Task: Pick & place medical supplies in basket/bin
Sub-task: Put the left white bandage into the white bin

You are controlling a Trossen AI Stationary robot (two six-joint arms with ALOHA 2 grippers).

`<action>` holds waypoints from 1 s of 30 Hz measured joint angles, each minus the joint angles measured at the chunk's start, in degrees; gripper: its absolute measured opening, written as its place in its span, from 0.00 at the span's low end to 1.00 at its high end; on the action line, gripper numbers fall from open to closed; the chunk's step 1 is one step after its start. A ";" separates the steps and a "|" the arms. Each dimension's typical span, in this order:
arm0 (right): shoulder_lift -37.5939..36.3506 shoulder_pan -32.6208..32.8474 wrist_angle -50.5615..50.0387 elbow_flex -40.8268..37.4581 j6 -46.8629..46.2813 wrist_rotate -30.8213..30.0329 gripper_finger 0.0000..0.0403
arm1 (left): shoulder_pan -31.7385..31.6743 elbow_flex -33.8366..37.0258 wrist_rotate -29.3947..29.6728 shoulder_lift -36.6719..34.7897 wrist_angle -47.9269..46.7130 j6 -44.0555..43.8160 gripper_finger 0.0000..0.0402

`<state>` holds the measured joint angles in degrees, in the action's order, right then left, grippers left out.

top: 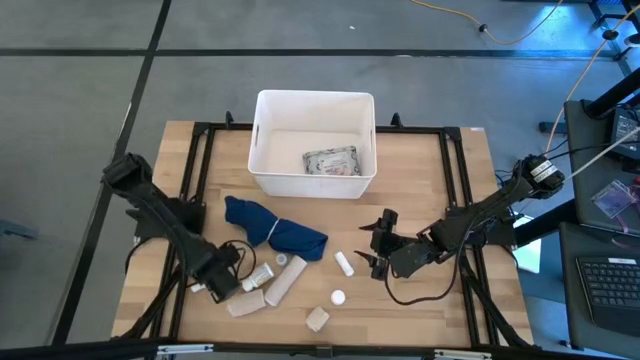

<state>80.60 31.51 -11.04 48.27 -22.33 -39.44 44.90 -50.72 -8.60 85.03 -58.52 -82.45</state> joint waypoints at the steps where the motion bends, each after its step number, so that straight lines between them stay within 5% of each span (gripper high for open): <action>1: 0.00 0.00 0.01 0.00 0.00 0.00 0.76 | 0.62 0.00 -0.21 0.87 0.86 -1.19 0.35; 9: 0.00 0.00 0.63 0.02 0.09 0.00 0.76 | 3.46 0.03 -5.23 8.92 3.47 -5.36 0.35; 17: 0.02 0.00 0.69 0.02 0.40 0.00 0.76 | 3.01 -0.22 -9.26 14.59 4.64 0.96 0.32; 23: 0.02 0.00 0.58 0.04 0.52 0.00 0.76 | 0.41 -1.82 -10.99 12.24 4.88 8.07 0.16; 30: 0.02 0.00 0.56 0.04 1.63 0.00 0.76 | -4.07 -5.89 -2.79 2.89 4.79 18.41 0.09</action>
<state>80.62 31.51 -10.48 48.31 -20.69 -39.44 40.83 -56.61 -11.40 87.93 -53.73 -64.04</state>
